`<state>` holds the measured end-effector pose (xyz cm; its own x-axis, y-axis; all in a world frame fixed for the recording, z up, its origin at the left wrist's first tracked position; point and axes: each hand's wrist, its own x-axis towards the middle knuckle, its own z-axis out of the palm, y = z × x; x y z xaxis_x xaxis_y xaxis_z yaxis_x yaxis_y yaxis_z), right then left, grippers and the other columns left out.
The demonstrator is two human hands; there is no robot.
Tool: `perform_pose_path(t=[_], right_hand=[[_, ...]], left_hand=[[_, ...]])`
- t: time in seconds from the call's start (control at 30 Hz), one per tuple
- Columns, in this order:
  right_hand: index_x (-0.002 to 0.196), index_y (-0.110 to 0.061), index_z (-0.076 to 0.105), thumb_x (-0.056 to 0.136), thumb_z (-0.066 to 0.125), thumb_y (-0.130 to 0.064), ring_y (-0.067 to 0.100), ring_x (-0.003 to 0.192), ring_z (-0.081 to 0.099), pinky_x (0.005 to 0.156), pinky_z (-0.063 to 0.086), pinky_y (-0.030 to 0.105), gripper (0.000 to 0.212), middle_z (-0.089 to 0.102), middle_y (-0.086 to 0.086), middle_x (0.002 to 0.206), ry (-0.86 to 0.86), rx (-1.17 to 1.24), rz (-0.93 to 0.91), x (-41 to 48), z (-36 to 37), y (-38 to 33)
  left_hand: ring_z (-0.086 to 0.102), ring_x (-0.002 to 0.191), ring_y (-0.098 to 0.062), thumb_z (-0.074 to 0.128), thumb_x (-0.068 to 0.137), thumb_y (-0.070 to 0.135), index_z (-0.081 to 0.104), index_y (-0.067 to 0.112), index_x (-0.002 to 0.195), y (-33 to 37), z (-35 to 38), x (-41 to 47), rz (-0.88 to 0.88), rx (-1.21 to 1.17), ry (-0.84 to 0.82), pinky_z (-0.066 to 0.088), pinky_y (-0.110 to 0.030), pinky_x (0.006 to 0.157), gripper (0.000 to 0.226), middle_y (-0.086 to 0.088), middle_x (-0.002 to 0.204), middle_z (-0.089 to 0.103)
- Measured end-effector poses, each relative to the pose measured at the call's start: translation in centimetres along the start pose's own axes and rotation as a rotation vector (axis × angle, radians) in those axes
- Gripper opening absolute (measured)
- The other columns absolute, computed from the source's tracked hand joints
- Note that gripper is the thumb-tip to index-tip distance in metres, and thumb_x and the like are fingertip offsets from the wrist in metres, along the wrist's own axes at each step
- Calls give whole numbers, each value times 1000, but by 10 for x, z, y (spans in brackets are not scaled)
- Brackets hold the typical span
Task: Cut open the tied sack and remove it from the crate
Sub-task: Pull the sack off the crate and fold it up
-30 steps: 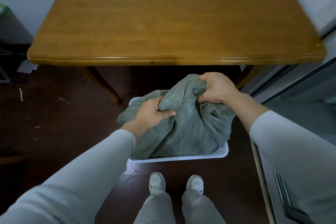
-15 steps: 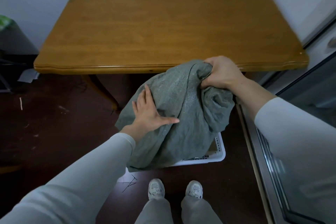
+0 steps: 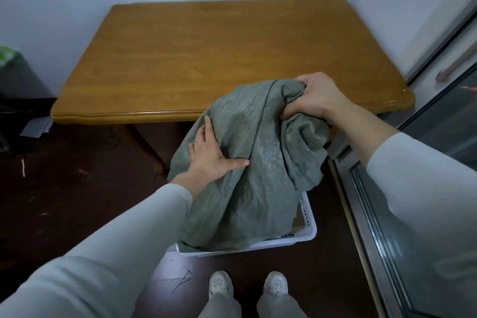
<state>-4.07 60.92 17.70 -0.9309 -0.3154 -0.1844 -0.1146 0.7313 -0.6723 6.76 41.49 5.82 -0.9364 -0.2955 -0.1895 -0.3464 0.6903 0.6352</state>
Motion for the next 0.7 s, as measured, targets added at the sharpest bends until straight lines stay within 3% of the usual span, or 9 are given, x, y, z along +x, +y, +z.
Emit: perform_pose_path(t=[0.1, 0.27, 0.4, 0.5, 0.57, 0.7], right_hand=[[91, -6, 71, 53, 86, -11, 21, 84, 68, 79, 58, 42, 41, 73, 8, 92, 21, 130, 36, -3, -7, -7], [87, -13, 73, 54, 87, -7, 17, 80, 70, 72, 57, 34, 36, 73, 2, 87, 43, 430, 107, -3, -10, -8], [84, -15, 70, 57, 85, -3, 16, 77, 71, 66, 57, 29, 33, 73, 3, 86, 53, 657, 148, -3, -6, -6], [86, -13, 69, 62, 83, -1, 17, 73, 72, 61, 57, 28, 30, 73, 5, 86, 38, 797, 181, -3, -4, -5], [86, -13, 68, 65, 81, -2, 15, 69, 72, 57, 55, 26, 27, 72, 4, 84, 46, 895, 207, -3, -4, -2], [91, -11, 64, 68, 79, -6, 19, 74, 69, 60, 55, 30, 28, 70, 5, 87, 77, 1051, 290, -1, 0, 6]], left_hand=[[8, 147, -26, 79, 66, 47, -11, 14, 150, 1, -5, 5, 44, -68, 38, 12, -47, 120, 127, -9, 159, 9], [23, 143, -25, 60, 88, 27, 9, 15, 152, 4, -10, 17, 100, -144, 83, 22, -37, 116, 82, -8, 153, 28], [30, 142, -24, 48, 92, 8, 9, 14, 152, 17, -11, 19, 113, -247, 62, 25, -35, 117, 72, -8, 153, 33], [26, 144, -20, 48, 91, 27, 6, 27, 152, 29, -12, 20, 95, -456, -14, 22, -41, 120, 74, -1, 155, 29], [18, 147, -19, 46, 78, 53, 5, 43, 149, 35, -15, 21, 48, -564, -70, 20, -45, 120, 82, 7, 158, 21], [7, 149, -15, 51, 64, 80, 10, 53, 143, 45, -26, 21, -29, -712, -183, 14, -49, 120, 93, 16, 159, 9]])
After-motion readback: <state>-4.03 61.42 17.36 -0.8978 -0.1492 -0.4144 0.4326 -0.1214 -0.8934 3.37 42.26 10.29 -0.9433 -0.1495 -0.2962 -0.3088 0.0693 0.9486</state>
